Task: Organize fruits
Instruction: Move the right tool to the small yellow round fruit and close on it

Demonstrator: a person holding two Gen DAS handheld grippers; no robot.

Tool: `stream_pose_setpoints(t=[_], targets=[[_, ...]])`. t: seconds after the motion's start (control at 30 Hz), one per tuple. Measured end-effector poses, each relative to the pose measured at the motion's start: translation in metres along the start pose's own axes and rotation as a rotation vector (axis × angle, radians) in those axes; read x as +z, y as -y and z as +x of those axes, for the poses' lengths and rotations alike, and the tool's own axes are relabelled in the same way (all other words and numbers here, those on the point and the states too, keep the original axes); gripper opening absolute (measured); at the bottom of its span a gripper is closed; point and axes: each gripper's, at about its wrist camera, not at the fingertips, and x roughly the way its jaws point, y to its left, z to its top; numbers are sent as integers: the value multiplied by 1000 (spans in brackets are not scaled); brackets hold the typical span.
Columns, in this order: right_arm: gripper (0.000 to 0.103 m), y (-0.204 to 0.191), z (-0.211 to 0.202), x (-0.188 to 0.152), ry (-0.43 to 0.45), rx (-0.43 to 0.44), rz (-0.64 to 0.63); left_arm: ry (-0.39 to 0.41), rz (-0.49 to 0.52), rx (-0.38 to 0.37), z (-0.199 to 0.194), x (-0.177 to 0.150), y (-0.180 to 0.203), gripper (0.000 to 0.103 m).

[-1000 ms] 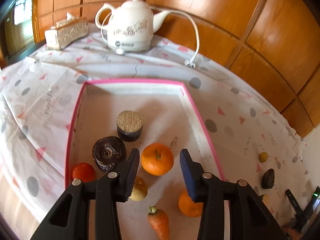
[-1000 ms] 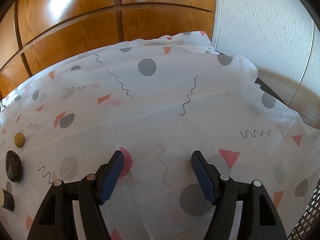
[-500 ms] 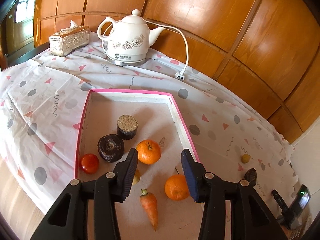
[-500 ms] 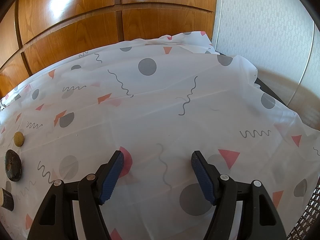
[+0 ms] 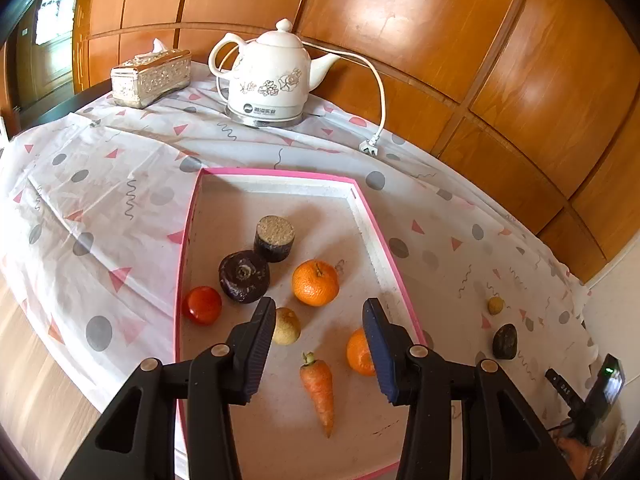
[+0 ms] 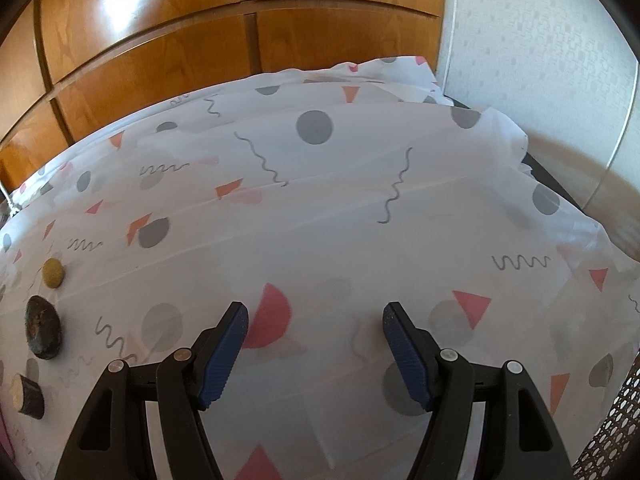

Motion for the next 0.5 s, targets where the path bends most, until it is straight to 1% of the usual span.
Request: stream_pose_setpoints(t=[0.13,0.27,0.33,0.5], targets=[[69,-6,-2,-1,-8,24,-15,-4,-7,2,-1,-2,-4,46],[62,-17,-5,-1,-20,64,-47,0,-28,5,-4,-4,-12,46],[62,-23,-6,-2,-27,81,-57,6,-38,9,-6,-4,-16,46],[56,-38,-10,0,-49,150,-85,17,-55,23,-10,-3,-26,46]])
